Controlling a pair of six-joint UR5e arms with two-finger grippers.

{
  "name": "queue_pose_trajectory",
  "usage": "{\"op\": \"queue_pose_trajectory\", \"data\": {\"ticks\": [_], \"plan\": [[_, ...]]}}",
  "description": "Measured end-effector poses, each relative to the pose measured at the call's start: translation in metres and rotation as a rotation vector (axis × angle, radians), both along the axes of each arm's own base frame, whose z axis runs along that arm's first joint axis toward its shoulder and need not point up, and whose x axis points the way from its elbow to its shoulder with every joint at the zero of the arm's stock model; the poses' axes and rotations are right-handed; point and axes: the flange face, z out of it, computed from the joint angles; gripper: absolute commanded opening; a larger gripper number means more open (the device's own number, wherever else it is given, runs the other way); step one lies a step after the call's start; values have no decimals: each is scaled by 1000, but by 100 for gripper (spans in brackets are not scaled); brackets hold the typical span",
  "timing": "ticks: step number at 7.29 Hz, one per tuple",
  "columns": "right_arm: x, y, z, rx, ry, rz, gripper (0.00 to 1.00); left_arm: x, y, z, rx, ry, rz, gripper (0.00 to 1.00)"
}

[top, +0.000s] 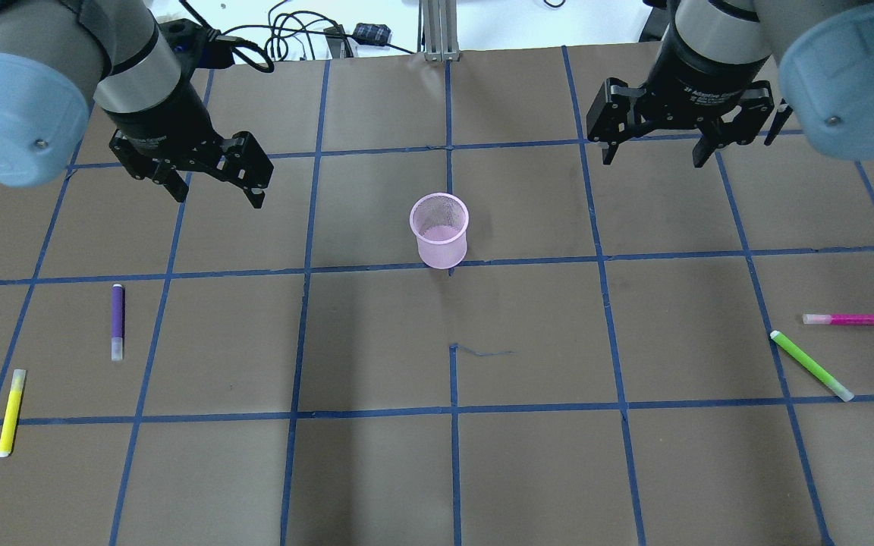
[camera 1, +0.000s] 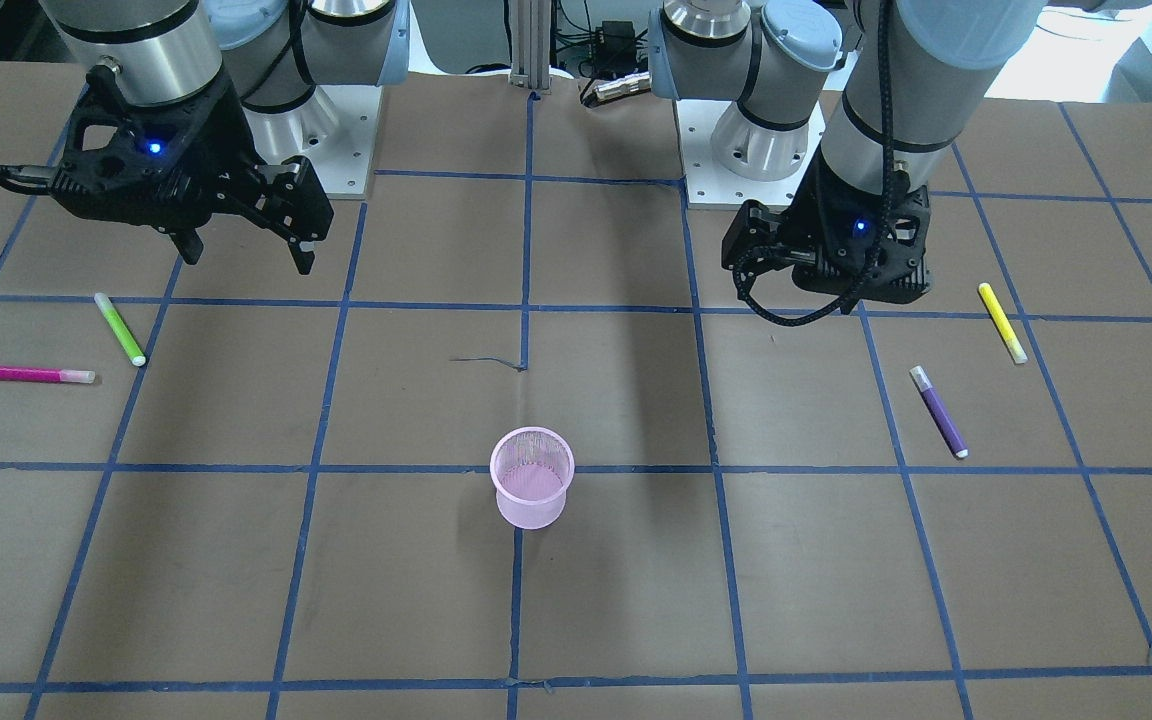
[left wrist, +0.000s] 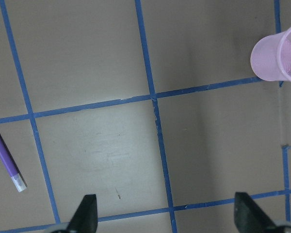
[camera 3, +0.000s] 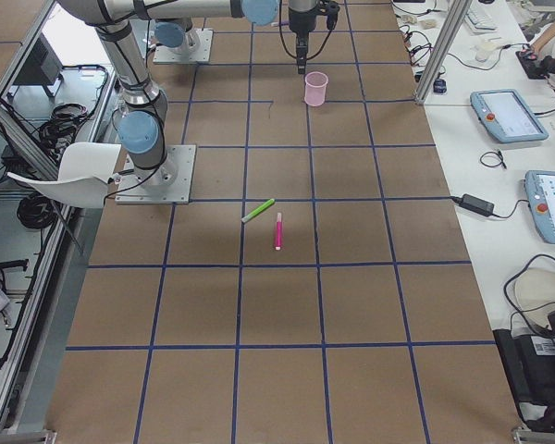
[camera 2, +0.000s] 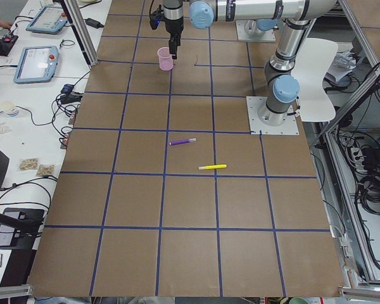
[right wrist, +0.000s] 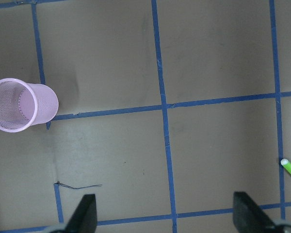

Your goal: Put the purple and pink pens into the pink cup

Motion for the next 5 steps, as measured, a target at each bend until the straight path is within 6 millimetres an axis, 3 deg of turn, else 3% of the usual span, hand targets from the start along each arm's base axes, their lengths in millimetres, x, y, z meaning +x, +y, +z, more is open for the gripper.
{"op": "queue_pose_trajectory", "data": {"ticks": [5], "plan": [[0, -1, -1, 0, 4, 17, 100, 3, 3, 5, -4, -10, 4, 100]]}}
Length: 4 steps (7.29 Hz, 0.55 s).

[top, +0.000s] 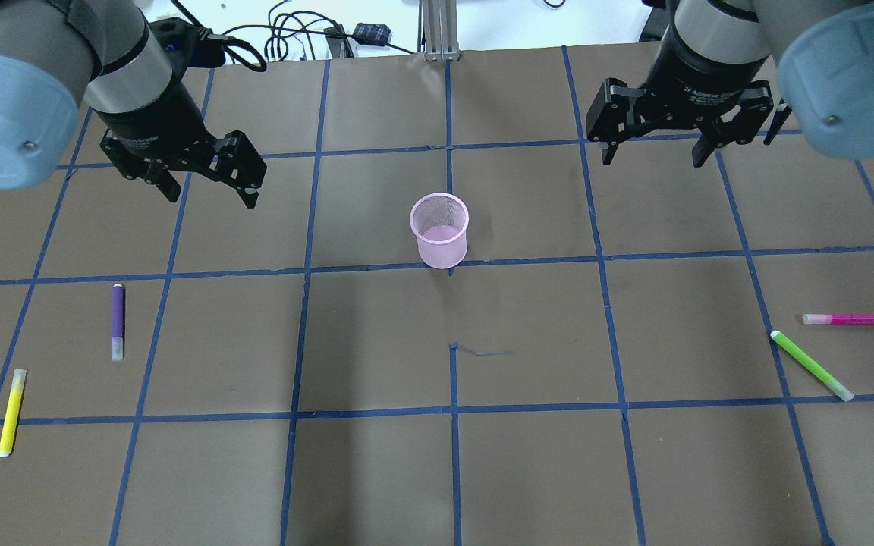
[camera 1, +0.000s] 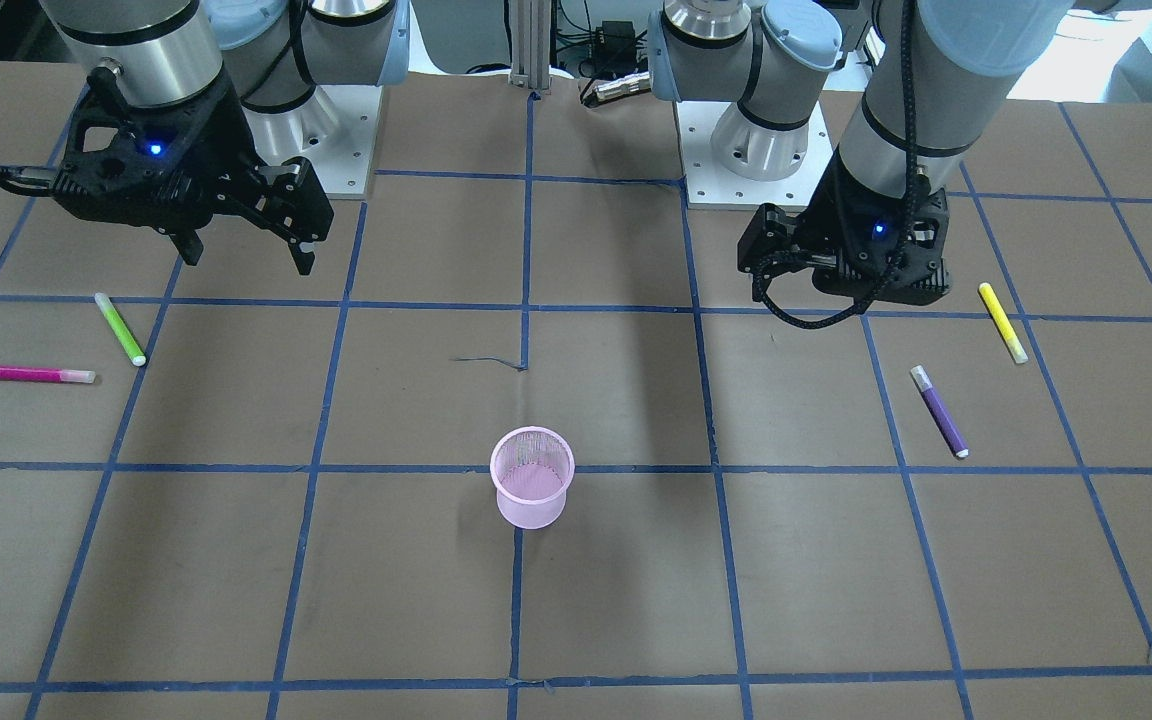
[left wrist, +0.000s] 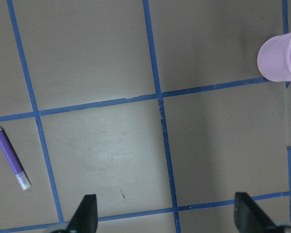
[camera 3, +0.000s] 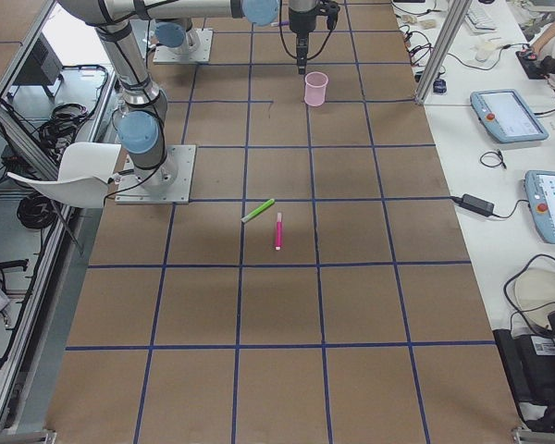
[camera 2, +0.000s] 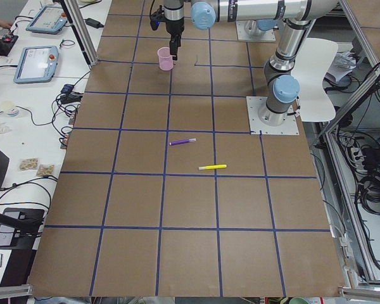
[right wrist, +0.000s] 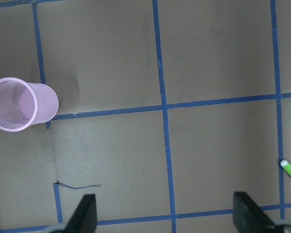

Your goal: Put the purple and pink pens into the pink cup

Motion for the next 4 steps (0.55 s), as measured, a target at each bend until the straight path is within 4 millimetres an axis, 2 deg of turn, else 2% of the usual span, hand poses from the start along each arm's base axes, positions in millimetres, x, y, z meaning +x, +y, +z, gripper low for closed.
{"op": "queue_pose_trajectory", "data": {"ticks": [2, 3, 4], "plan": [[-11, -3, -3, 13, 39, 172, 100, -1, 1, 1, 0, -1, -1, 100], [-34, -7, -5, 35, 71, 246, 100, -1, 0, 1, -2, 1, -2, 100], [-72, -12, -8, 75, 87, 300, 100, -1, 0, 1, -5, 4, 0, 100]]}}
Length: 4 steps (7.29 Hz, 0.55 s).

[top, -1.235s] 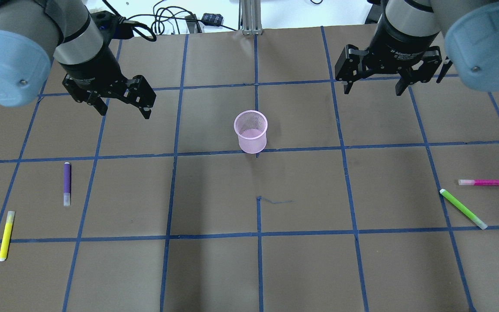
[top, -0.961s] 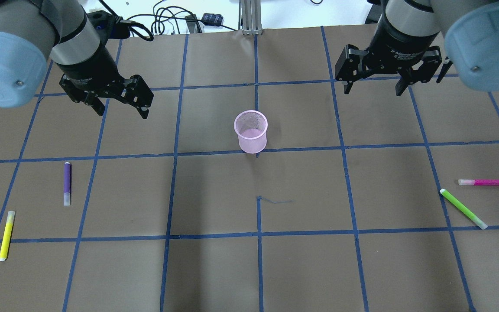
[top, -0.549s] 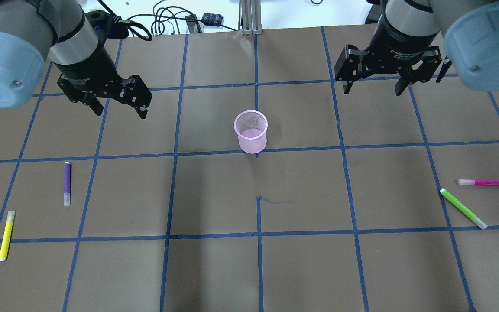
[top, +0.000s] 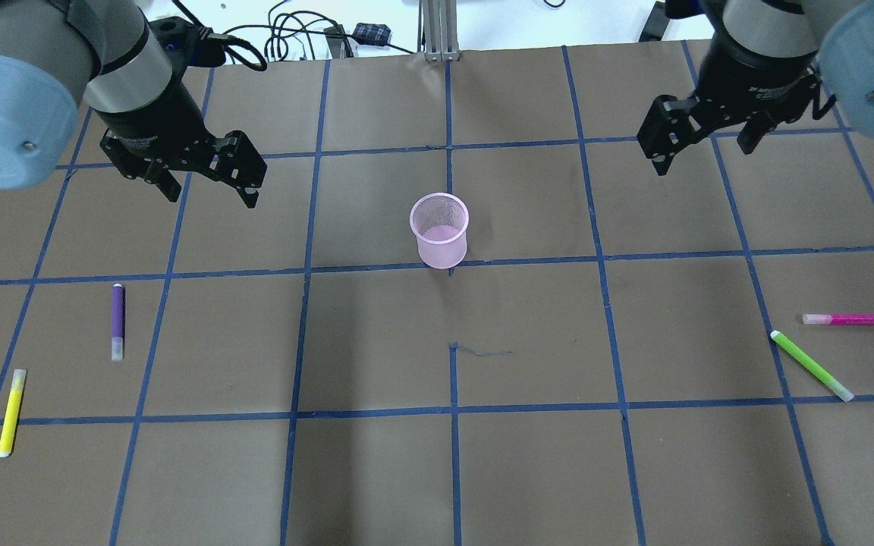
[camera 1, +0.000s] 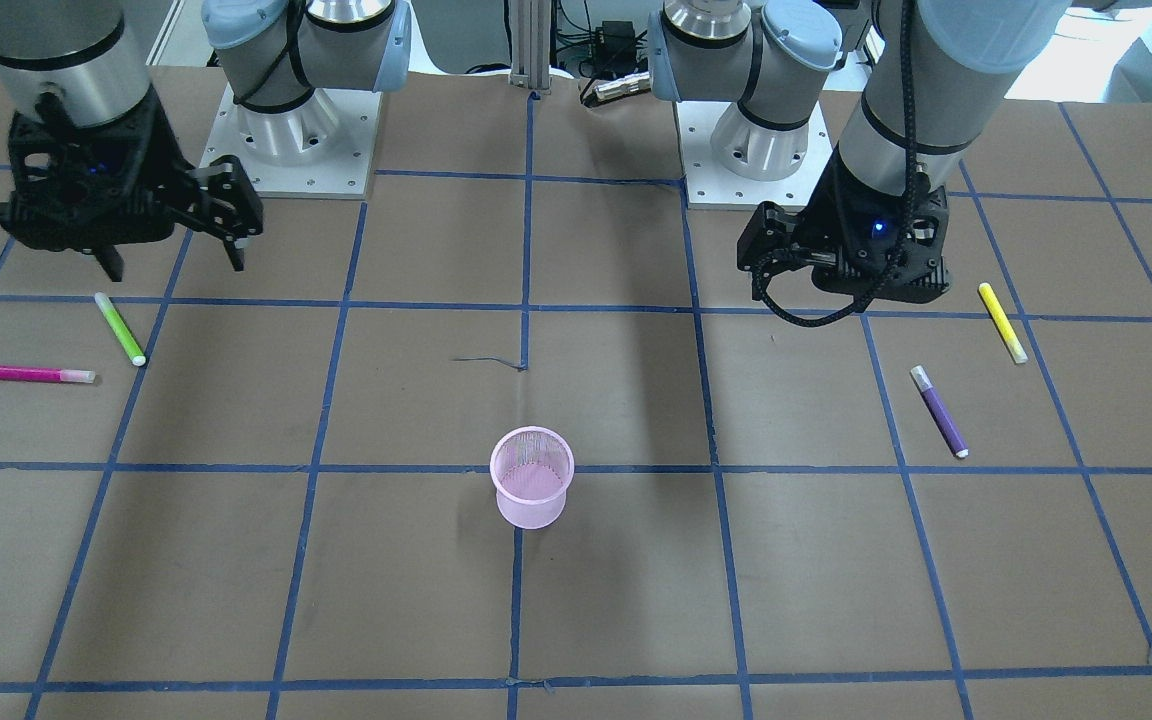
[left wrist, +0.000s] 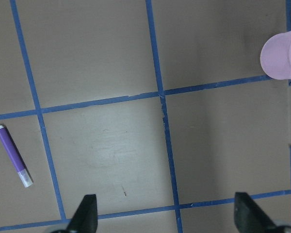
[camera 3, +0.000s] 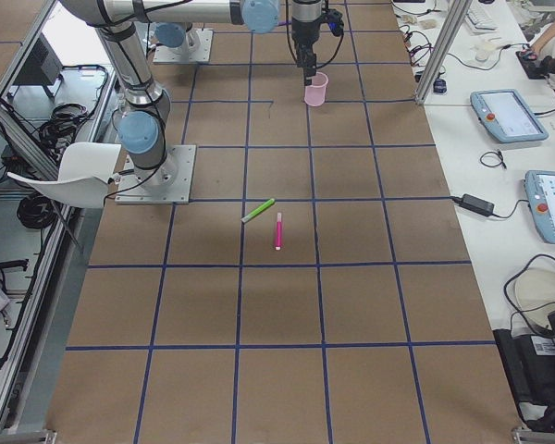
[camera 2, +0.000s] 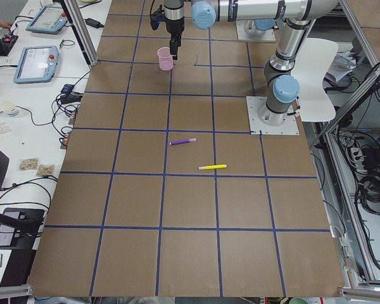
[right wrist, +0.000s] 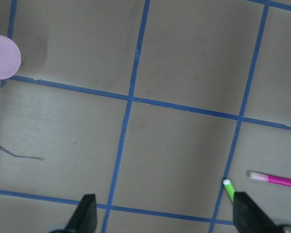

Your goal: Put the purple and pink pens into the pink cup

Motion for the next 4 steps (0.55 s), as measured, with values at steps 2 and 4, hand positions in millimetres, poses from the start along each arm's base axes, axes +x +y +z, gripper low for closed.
{"op": "queue_pose_trajectory", "data": {"ticks": [2, 4], "plan": [[-95, -5, -12, 61, -45, 127, 100, 2, -3, -3, 0, -1, 5, 100], [-182, -1, -39, 97, -119, 388, 100, 27, -11, -10, 13, 2, 52, 100]]}}
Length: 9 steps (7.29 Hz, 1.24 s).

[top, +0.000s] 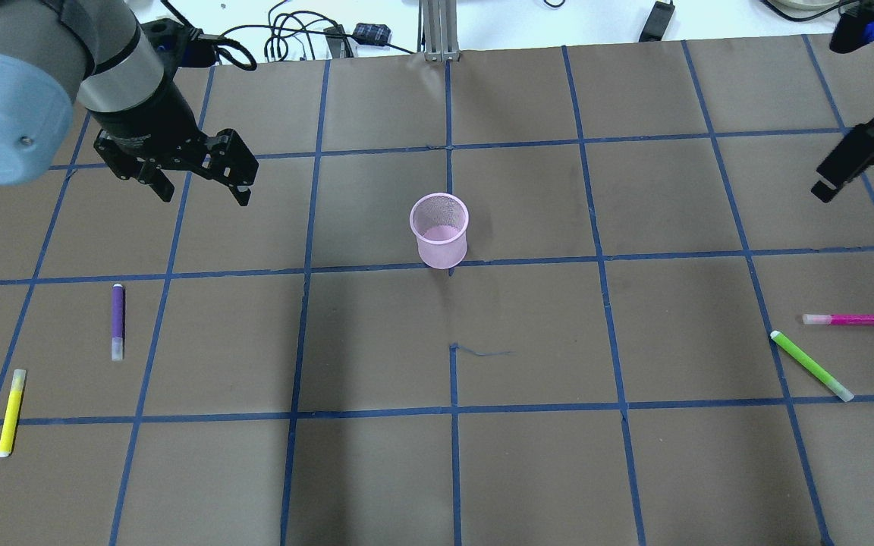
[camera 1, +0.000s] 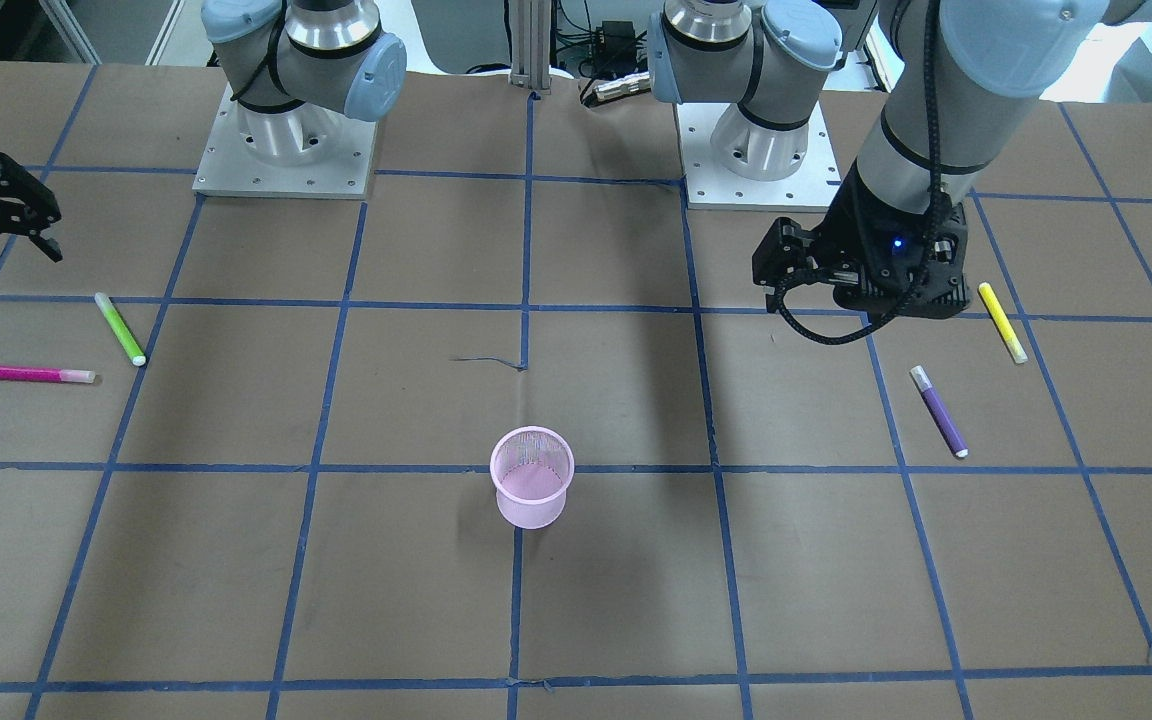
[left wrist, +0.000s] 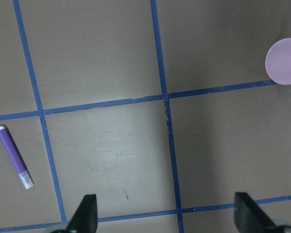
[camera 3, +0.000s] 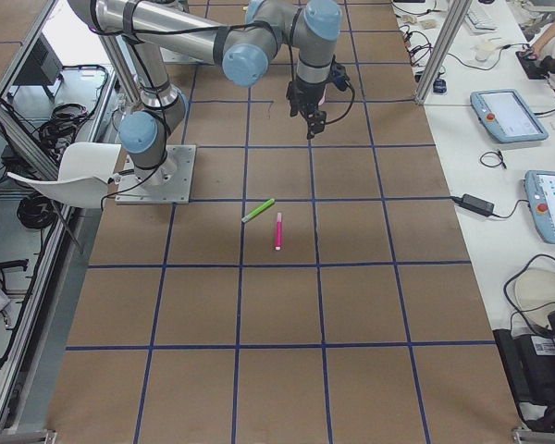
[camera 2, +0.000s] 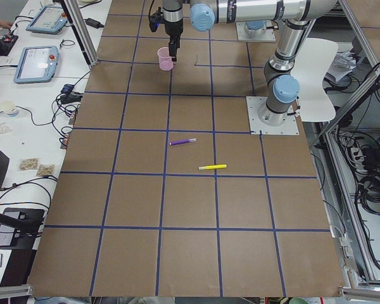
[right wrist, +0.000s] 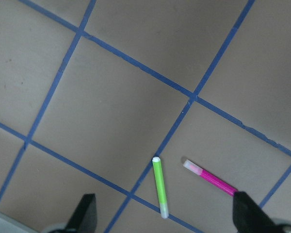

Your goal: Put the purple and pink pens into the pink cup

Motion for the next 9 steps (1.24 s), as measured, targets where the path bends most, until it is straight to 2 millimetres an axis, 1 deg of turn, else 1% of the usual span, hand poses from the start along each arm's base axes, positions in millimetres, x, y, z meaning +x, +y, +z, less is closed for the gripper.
{"op": "queue_pose_trajectory", "data": {"ticks": [1, 2, 3, 4, 6, 7, 8, 9], "plan": [[-37, 5, -15, -5, -62, 167, 100, 21, -5, -4, 7, 2, 38, 100], [-77, 13, -37, -24, -140, 325, 100, 36, -8, -6, 10, 1, 65, 100], [-121, 24, -69, -60, -235, 435, 100, 45, -10, -7, 12, 0, 80, 100], [-162, 32, -106, -112, -309, 503, 100, 50, -11, -7, 8, -1, 84, 100], [-232, 39, -189, -245, -401, 635, 100, 57, -16, -7, -15, -4, 71, 100], [-256, 45, -229, -329, -458, 698, 100, 58, -16, -6, -22, -6, 70, 100], [-267, 48, -257, -392, -498, 749, 100, 63, -17, -7, -23, -6, 70, 100], [-268, 51, -274, -433, -523, 801, 100, 79, -18, -13, -11, -1, 78, 100]]}}
